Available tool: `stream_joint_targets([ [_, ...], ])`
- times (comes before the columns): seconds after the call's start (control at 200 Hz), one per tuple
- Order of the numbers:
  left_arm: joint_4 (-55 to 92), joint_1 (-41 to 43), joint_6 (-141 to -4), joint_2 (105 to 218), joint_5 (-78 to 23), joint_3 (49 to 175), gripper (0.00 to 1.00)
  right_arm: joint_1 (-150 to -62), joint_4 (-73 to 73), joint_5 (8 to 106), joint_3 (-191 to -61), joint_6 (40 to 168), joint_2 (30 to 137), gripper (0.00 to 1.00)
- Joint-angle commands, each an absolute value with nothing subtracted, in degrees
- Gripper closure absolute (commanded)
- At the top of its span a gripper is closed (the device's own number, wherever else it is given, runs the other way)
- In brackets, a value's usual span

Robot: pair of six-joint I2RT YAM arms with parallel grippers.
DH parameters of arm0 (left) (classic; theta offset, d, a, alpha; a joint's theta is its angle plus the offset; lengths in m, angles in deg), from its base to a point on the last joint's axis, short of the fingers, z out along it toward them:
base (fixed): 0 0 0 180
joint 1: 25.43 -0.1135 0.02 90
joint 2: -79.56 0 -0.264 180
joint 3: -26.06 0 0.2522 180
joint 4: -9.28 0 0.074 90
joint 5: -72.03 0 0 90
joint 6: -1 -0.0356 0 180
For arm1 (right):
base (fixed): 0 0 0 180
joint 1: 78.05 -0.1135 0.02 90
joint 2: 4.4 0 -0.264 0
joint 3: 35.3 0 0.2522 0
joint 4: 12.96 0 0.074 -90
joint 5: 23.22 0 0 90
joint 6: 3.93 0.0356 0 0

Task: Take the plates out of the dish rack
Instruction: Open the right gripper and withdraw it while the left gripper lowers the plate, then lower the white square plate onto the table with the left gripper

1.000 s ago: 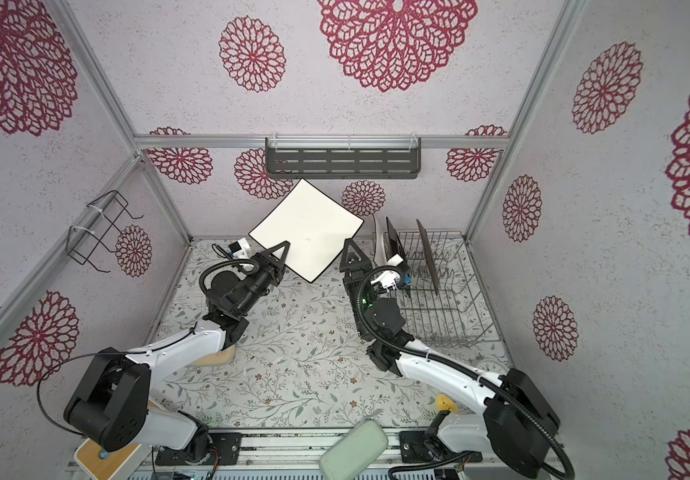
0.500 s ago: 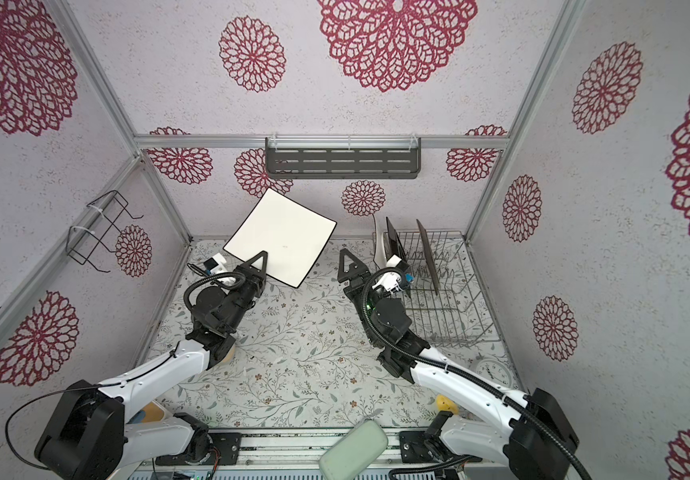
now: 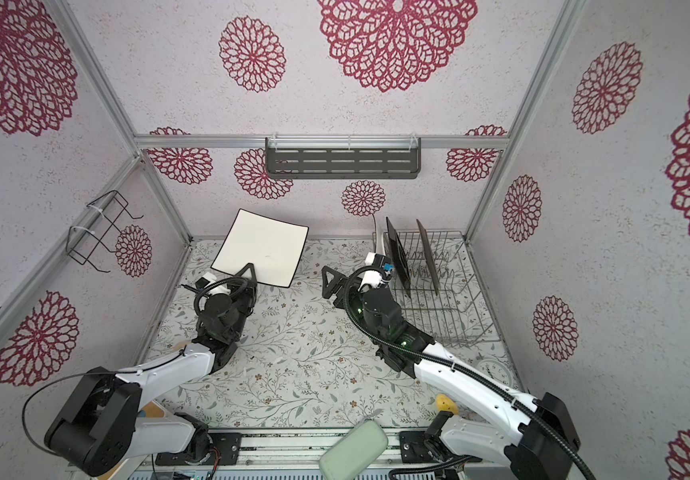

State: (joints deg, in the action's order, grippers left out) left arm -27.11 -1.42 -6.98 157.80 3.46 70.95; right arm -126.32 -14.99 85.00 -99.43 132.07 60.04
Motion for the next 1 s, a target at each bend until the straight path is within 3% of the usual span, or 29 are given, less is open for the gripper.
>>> stream_joint_targets([
  [0.0,-43.98,-0.11,-3.73,161.35,5.82,72.43,1.00,-126.00,-12.14,83.67,-101.93,127.09,59.98,0.04],
  [0.235,-58.43,3.10,0.23,175.47,10.38,72.70,1.00,-125.59,-11.46,83.17,-100.85,126.50,61.16,0.01],
  [0.796,-57.50,9.78,7.56,187.55,19.93,78.52,1.00,-124.57,-11.90,83.95,-97.58,127.00,60.29,0.01],
  [0.996,-47.80,11.08,9.05,186.19,23.29,80.29,1.00,-123.93,-11.59,85.07,-97.01,127.38,59.79,0.01],
])
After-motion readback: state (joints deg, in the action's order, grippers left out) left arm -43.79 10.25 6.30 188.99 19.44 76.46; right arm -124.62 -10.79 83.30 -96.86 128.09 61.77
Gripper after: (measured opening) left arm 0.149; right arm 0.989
